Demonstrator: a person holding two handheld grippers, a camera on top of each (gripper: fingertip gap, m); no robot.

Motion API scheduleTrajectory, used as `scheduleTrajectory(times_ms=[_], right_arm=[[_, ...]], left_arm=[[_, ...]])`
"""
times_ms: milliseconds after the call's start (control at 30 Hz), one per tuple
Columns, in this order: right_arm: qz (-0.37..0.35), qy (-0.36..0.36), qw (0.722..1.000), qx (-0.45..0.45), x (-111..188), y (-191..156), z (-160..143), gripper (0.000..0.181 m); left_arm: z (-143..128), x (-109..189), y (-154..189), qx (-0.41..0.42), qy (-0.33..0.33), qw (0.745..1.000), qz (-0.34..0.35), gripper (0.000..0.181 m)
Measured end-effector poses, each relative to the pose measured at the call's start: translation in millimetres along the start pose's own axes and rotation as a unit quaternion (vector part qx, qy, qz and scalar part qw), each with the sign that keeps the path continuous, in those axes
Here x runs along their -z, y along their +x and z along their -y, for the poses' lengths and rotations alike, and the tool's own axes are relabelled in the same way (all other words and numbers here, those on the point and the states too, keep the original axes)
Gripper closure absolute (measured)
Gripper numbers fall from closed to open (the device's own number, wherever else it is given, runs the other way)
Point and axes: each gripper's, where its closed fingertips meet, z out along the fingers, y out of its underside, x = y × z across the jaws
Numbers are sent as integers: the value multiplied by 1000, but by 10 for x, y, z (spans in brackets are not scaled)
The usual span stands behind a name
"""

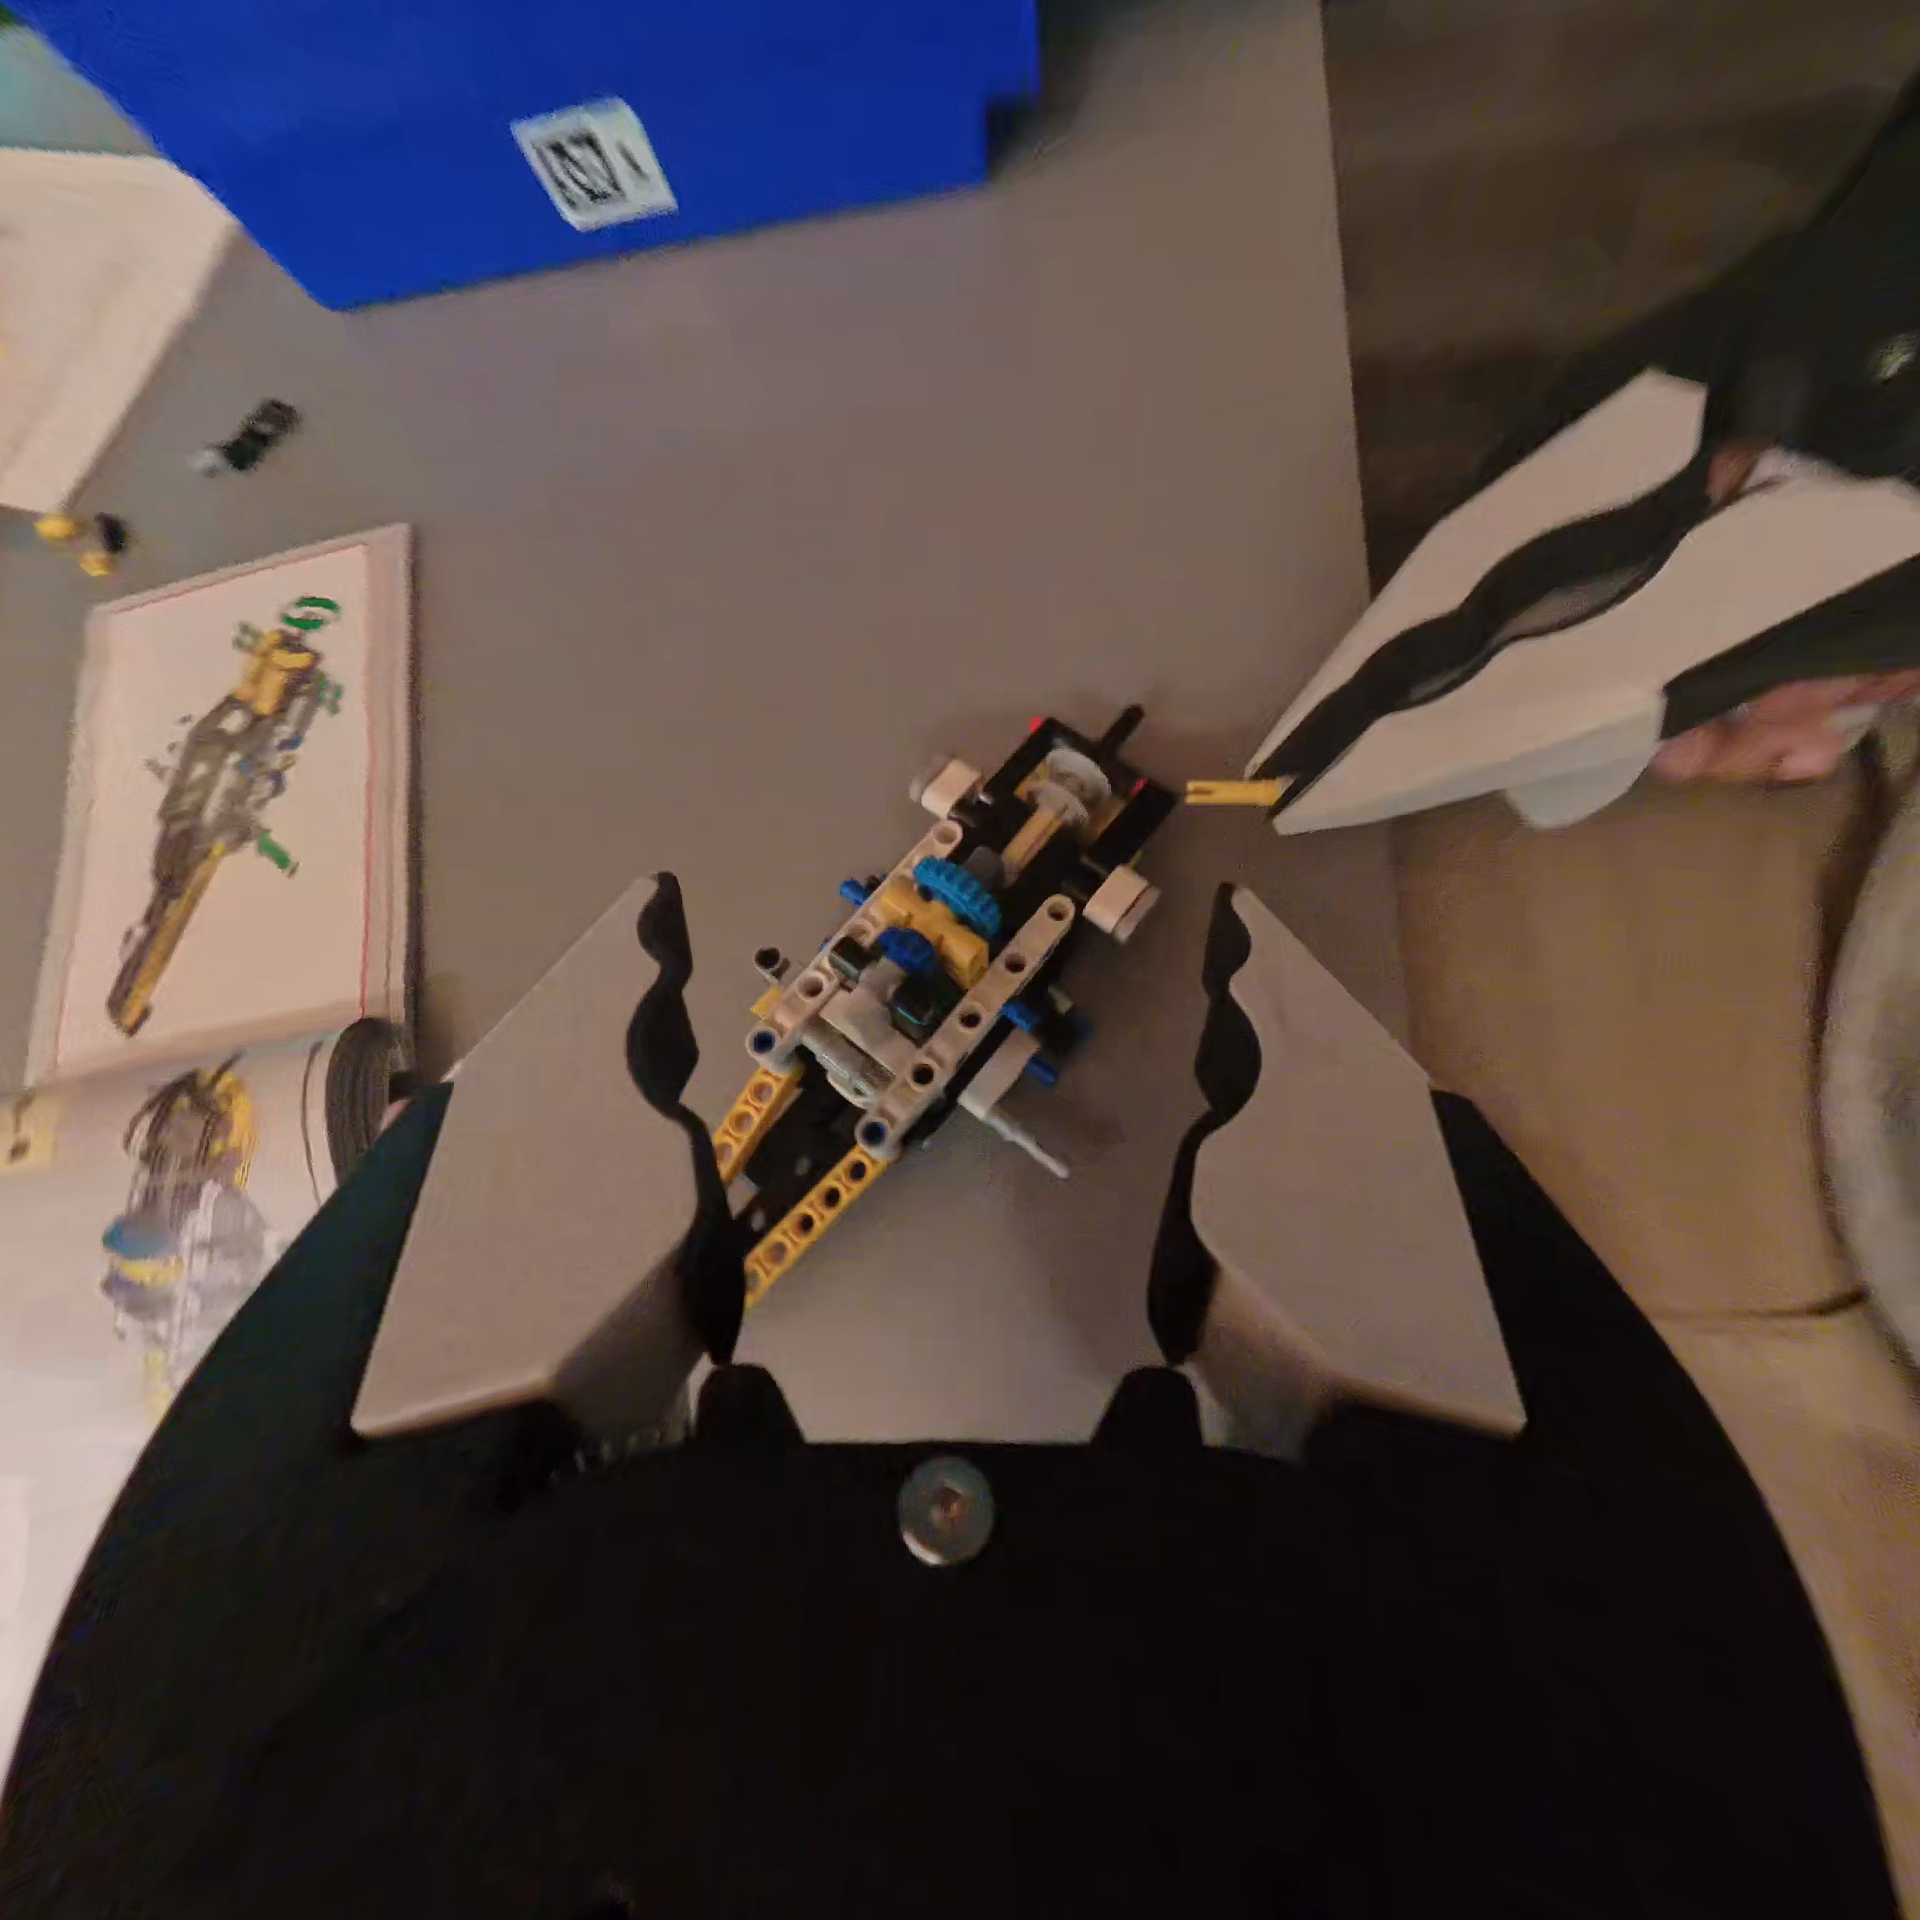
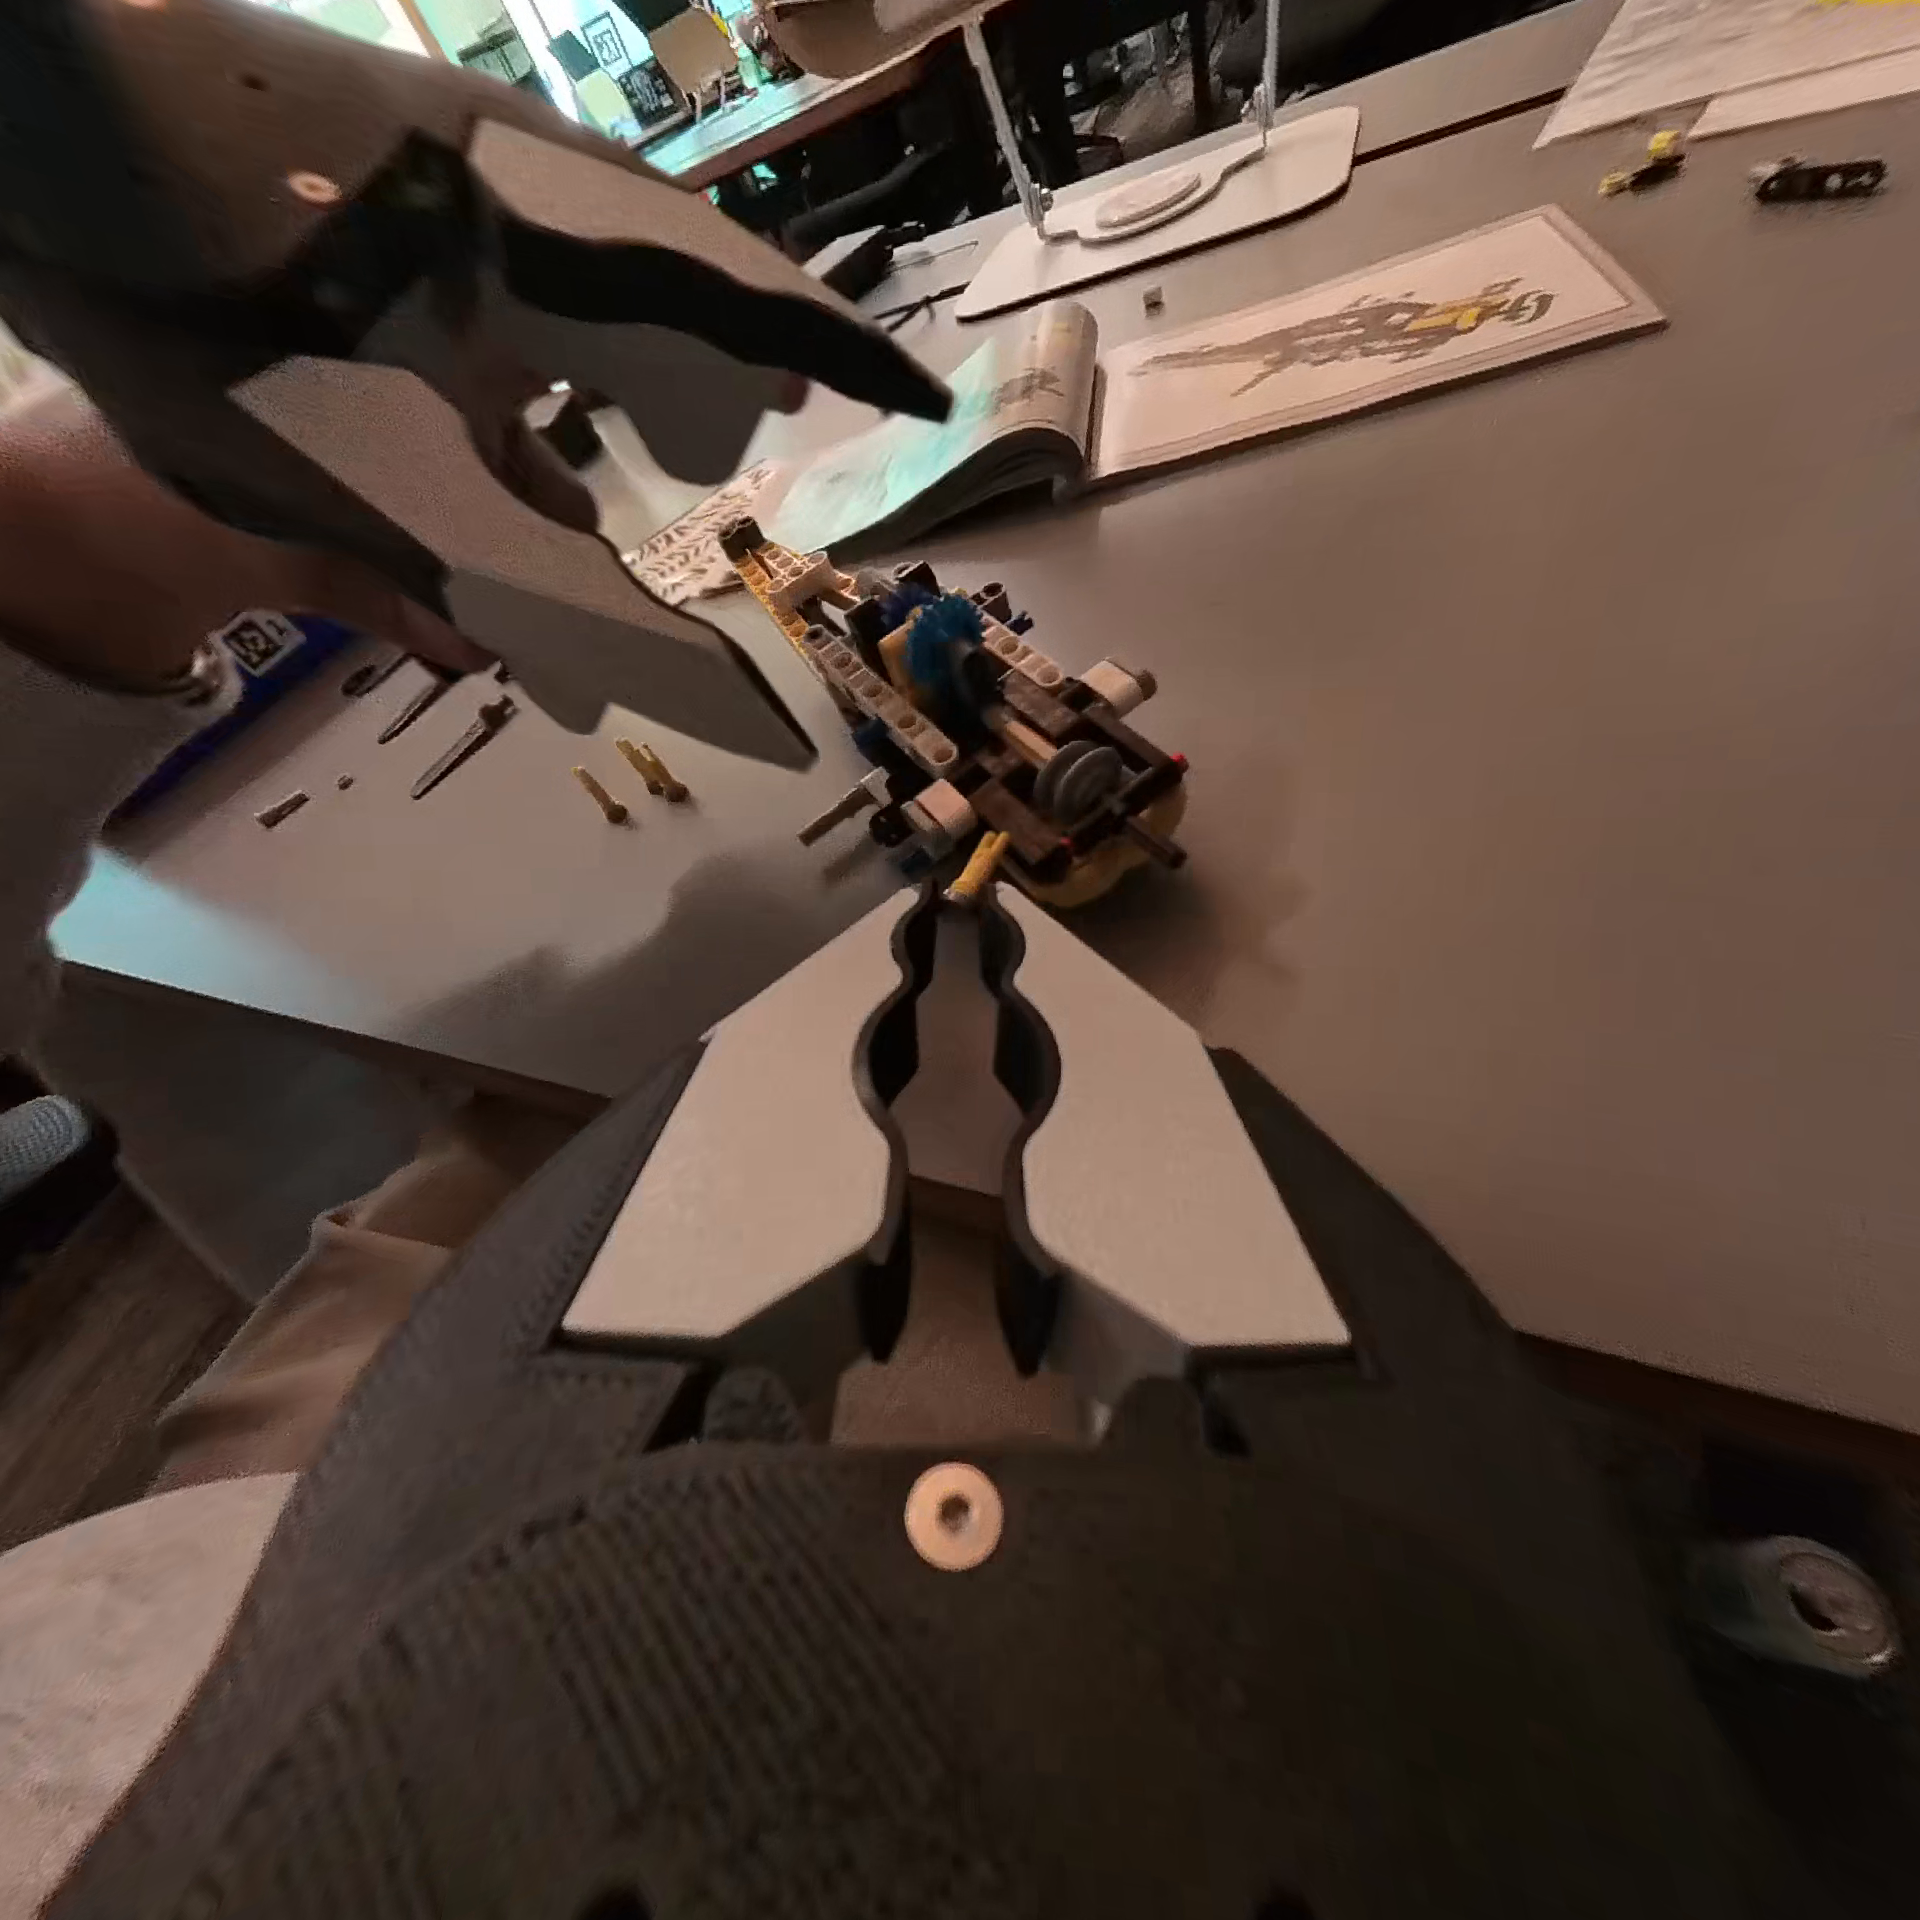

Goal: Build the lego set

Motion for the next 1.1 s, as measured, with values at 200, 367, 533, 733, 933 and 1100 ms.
scheduleTrajectory(times_ms=[200,367,533,733,933,1100], right_arm=[[-1,-17,1000,-9,-78,-15,-65,175],[-12,-18,1000,-8,-102,93,-48,175],[-25,-17,1000,5,-113,180,-14,175],[-31,-17,999,5,-77,272,16,175],[-22,-25,999,-17,-31,299,-70,175],[-9,-34,999,-17,-67,271,-80,175]], left_arm=[[-238,-249,-102,-26,-71,996,-49,84],[-355,-273,-67,-11,-82,996,-38,99],[-464,-207,-3,-16,-112,993,-17,97],[-488,-112,103,2,-138,990,-27,100],[-437,-171,-5,-1,-115,993,9,90],[-463,-263,21,-28,-121,992,4,93]])
